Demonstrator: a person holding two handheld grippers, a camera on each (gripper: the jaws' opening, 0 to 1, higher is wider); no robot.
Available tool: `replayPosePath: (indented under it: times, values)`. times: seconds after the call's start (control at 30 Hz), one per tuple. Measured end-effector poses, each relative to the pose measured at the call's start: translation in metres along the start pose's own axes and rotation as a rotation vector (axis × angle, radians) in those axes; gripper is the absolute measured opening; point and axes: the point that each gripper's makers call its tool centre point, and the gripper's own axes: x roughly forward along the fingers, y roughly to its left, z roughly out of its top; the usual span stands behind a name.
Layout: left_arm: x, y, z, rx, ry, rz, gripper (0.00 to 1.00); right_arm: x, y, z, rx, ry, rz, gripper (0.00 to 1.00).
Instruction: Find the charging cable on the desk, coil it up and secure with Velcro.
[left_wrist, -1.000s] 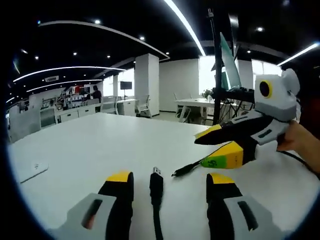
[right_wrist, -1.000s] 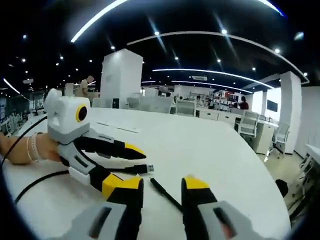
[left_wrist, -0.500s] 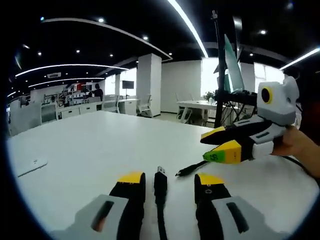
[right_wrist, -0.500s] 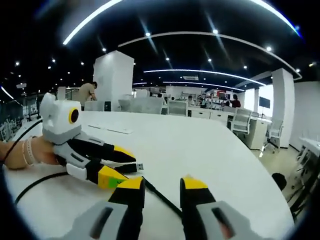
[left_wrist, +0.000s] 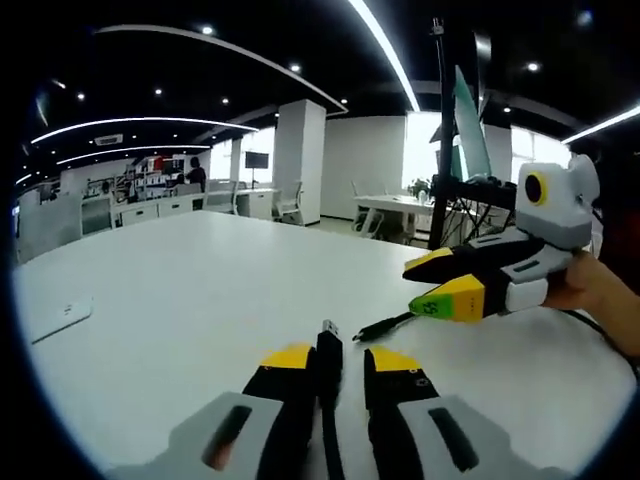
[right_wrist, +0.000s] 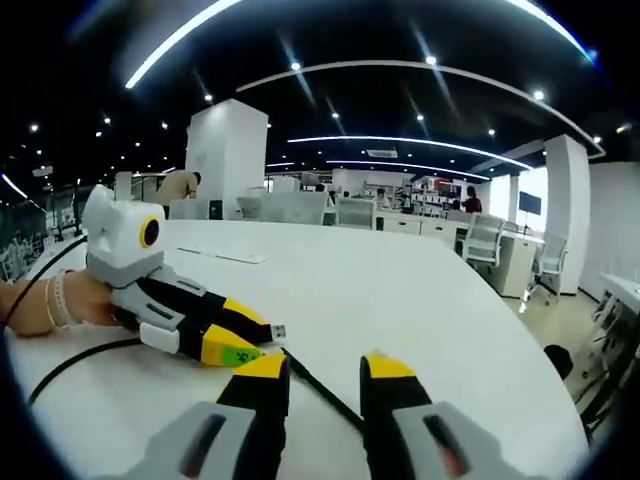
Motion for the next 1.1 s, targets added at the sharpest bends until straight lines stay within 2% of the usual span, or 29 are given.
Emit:
replayPosePath:
  times: [0.1,0.33,0.4,0.57,0.83,1.1]
  values:
    - [0.000,0.002,0.000,0.007,0.003,0.009,0.12,0.000,0.001,-0.001,-0.005,0.003,0.004,0.29]
    - [0.000,0.001,0.001,0.046,0.022,0.010,0.11,0.003,0.003,-0.004,-0.025,0.022,0.039,0.29]
    - [0.000,0.001,0.001,0.050,0.026,0.008,0.11,0.004,0.007,-0.008,-0.058,0.045,0.061,0.29]
    - [0.000,0.000,0.001,0.087,0.041,0.003,0.08,0.008,0.014,-0.010,-0.075,0.066,0.086,0.29]
    - [0.000,0.000,0.000,0.081,0.042,0.004,0.08,0.012,0.022,-0.011,-0.093,0.079,0.096,0.27]
    - [0.000,0.001,-0.002,0.060,0.041,-0.001,0.08,0.024,0.017,-0.017,-0.093,0.128,0.097,0.26]
